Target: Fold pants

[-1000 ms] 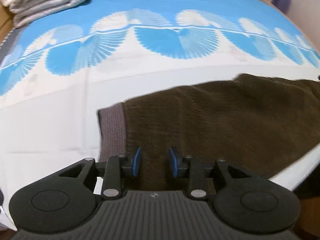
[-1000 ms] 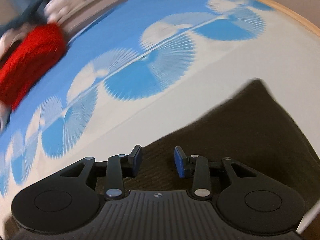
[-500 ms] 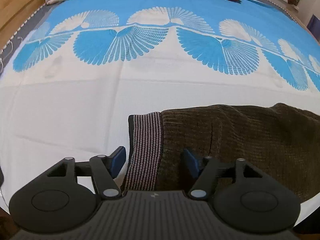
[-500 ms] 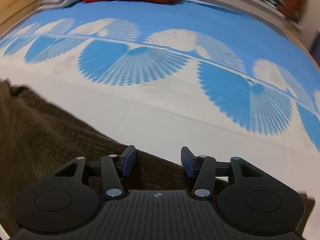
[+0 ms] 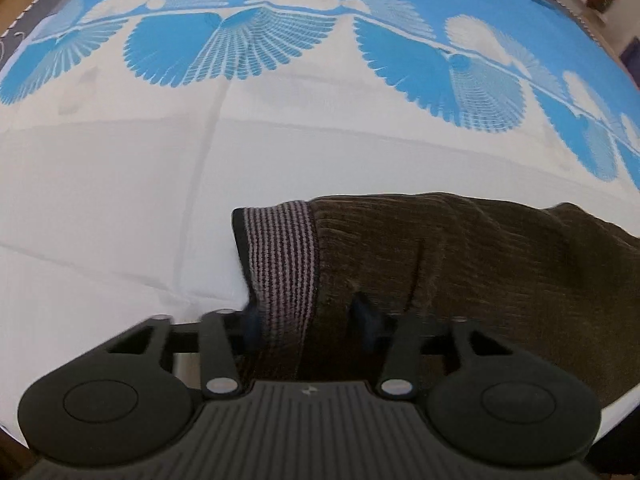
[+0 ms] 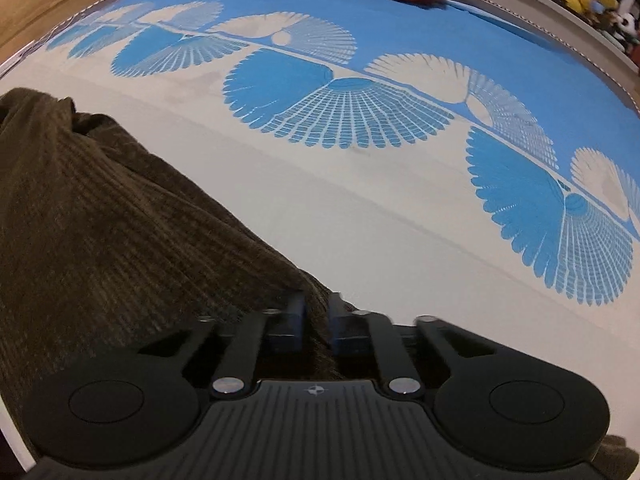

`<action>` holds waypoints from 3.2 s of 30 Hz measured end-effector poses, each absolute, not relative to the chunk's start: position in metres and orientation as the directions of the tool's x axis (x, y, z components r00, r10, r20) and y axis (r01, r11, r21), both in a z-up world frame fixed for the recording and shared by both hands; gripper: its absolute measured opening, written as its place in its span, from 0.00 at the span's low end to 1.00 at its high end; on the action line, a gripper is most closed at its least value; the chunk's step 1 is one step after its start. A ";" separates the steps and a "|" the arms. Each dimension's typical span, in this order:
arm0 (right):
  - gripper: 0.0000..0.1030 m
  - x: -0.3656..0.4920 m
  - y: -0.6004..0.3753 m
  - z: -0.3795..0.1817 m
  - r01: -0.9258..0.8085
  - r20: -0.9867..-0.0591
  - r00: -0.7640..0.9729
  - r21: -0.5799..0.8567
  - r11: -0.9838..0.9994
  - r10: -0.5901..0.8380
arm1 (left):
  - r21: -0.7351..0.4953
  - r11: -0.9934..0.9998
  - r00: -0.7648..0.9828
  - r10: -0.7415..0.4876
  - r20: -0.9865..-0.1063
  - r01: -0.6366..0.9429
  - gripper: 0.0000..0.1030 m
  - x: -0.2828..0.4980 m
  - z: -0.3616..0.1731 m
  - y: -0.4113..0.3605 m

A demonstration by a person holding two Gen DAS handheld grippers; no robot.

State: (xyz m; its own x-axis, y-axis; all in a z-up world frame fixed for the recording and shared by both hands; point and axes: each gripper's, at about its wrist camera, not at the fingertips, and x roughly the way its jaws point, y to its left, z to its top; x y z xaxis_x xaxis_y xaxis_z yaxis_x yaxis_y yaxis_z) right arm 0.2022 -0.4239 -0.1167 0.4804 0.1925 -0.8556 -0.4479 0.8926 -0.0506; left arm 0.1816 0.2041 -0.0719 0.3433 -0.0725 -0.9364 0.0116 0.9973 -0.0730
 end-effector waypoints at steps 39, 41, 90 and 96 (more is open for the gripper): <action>0.44 0.151 -0.576 -0.116 0.409 -0.870 0.428 -0.054 0.911 -0.244 | 0.125 0.962 0.449 0.003 -0.894 0.241 0.52 0.193 -0.069 0.090; 0.44 0.144 -0.577 -0.106 0.419 -0.858 0.444 -0.058 0.906 -0.259 | 0.085 0.963 0.451 -0.041 -0.891 0.255 0.52 0.192 -0.066 0.085; 0.54 -0.069 -0.650 -0.124 0.843 -0.816 0.532 0.484 0.236 -0.225 | 0.132 0.931 0.648 -0.131 -0.750 0.341 0.75 0.096 -0.020 -0.065; 0.46 -0.052 -0.650 -0.129 0.859 -0.823 0.502 0.437 0.268 -0.267 | 0.192 0.897 0.649 -0.127 -0.750 0.398 0.76 0.088 -0.026 -0.070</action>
State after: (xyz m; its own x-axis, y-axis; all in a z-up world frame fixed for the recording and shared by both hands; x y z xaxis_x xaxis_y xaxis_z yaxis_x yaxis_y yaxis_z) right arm -0.0516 -0.6497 -0.1288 0.5019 -0.2669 -0.8227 0.8586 0.2685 0.4367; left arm 0.0883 -0.0698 -0.0258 0.6486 -0.1268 -0.7505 0.3979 0.8971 0.1922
